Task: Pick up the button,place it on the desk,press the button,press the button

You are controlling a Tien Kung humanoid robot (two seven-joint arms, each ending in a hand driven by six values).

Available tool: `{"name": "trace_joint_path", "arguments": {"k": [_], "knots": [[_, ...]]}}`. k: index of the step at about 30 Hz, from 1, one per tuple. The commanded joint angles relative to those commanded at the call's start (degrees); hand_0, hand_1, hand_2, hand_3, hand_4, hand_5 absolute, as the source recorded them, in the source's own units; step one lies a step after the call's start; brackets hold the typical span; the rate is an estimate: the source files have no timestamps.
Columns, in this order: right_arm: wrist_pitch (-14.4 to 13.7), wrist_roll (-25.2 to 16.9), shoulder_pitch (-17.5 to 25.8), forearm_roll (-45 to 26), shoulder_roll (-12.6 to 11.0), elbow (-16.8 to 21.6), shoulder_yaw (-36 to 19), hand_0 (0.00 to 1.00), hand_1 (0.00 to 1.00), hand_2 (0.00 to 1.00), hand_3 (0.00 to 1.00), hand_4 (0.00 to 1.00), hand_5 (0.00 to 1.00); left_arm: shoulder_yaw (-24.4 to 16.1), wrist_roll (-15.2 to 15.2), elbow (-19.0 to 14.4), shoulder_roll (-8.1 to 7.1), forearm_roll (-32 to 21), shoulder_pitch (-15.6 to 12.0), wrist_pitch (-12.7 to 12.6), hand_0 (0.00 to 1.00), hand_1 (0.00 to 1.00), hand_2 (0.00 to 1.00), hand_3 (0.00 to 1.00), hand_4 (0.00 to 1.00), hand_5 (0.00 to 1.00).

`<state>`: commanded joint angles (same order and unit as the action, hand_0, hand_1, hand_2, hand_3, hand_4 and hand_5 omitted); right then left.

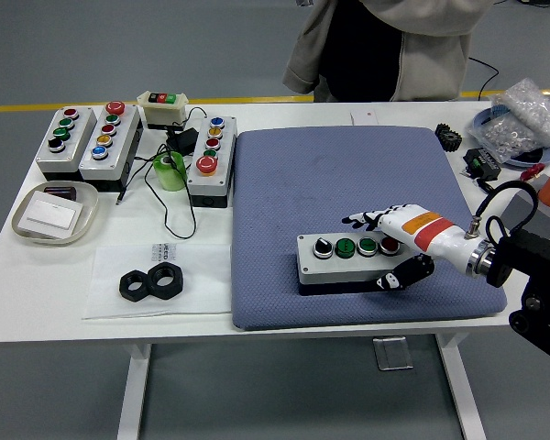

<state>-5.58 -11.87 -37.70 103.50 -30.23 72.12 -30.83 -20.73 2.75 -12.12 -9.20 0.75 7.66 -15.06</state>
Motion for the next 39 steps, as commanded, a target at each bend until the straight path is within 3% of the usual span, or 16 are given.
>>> {"name": "trace_joint_path", "arguments": {"k": [1,2,7,8,15,18,20,25,26,31,32,34,37,38,39], "knots": [[0.5,0.3,0.3,-0.3,-0.2,0.7,-0.4,0.831,0.731,0.871,0.971,0.971,0.174,-0.1,0.0,0.0,0.0,0.1,-0.1,0.0,0.726,0.827,0.849,0.821,0.622,0.998],[0.7,0.4,0.4,-0.4,-0.3,1.0,-0.6,0.896,0.808,0.96,0.998,0.998,0.216,-0.1,0.0,0.0,0.0,0.2,-0.1,0.0,0.732,0.827,0.849,0.821,0.622,0.998],[3.1,1.7,1.2,-2.2,-1.2,4.0,-2.5,0.896,0.808,0.96,0.998,0.998,0.216,-0.2,0.0,0.0,-0.03,0.4,-0.2,0.0,0.732,0.827,0.849,0.821,0.622,0.998],[3.2,1.8,1.3,-2.4,-1.3,4.4,-2.7,0.961,0.877,0.991,0.998,0.998,0.233,-0.2,0.0,0.0,-0.03,0.4,-0.2,0.0,0.736,0.827,0.849,0.82,0.622,0.998],[3.2,2.1,3.1,-5.4,-2.8,8.8,-5.9,0.987,0.901,0.998,0.998,0.965,0.196,0.2,0.1,0.0,-0.06,-0.1,-0.1,0.1,0.735,0.826,0.849,0.821,0.621,0.998],[1.6,1.7,4.4,-7.7,-3.8,11.2,-8.2,0.987,0.901,0.998,0.998,0.965,0.196,0.5,0.3,0.0,-0.07,-0.6,0.1,0.1,0.735,0.826,0.849,0.821,0.621,0.998],[-0.5,2.3,5.1,-9.7,-4.4,13.0,-10.1,0.941,0.843,0.96,0.998,0.953,0.21,0.6,0.4,0.0,-0.08,-0.8,0.1,0.1,0.731,0.827,0.849,0.82,0.622,0.998],[-4.9,4.1,6.5,-11.4,-6.2,16.3,-13.8,0.941,0.843,0.96,0.998,0.953,0.21,0.6,0.3,0.0,-0.13,-0.6,0.2,0.1,0.731,0.827,0.849,0.82,0.622,0.998],[-5.9,4.7,7.0,-11.5,-6.7,16.8,-14.6,0.697,0.607,0.677,0.956,0.689,0.119,0.6,0.3,0.1,-0.13,-0.7,0.2,0.2,0.727,0.827,0.85,0.82,0.622,0.998],[-9.6,7.6,9.7,-10.3,-8.6,18.7,-17.3,0.697,0.607,0.677,0.956,0.689,0.119,0.7,0.4,0.1,-0.14,-0.9,0.3,0.2,0.727,0.827,0.85,0.82,0.622,0.998],[-10.1,8.2,10.2,-10.0,-8.9,19.0,-17.9,0.424,0.357,0.422,0.88,0.487,0.002,0.8,0.4,0.1,-0.15,-0.9,0.3,0.2,0.727,0.826,0.849,0.82,0.623,0.998],[-11.2,9.2,11.5,-9.3,-9.6,19.7,-19.0,0.424,0.357,0.422,0.88,0.487,0.002,0.8,0.4,0.1,-0.14,-1.1,0.3,0.2,0.727,0.826,0.849,0.82,0.623,0.998],[-10.4,9.9,13.5,-9.2,-10.5,20.6,-21.1,0.424,0.357,0.422,0.88,0.487,0.002,0.8,0.4,0.1,-0.14,-1.1,0.4,0.2,0.727,0.826,0.849,0.82,0.623,0.998],[-8.4,10.1,14.5,-8.7,-10.7,21.0,-22.2,0.324,0.158,0.3,0.746,0.508,0.002,0.7,0.4,0.1,-0.11,-1.0,0.4,0.2,0.73,0.826,0.85,0.82,0.623,0.998],[-6.3,10.2,15.0,-8.0,-10.9,21.3,-22.7,0.324,0.158,0.3,0.746,0.508,0.002,0.6,0.3,0.1,-0.09,-0.8,0.4,0.2,0.73,0.826,0.85,0.82,0.623,0.998]]}}
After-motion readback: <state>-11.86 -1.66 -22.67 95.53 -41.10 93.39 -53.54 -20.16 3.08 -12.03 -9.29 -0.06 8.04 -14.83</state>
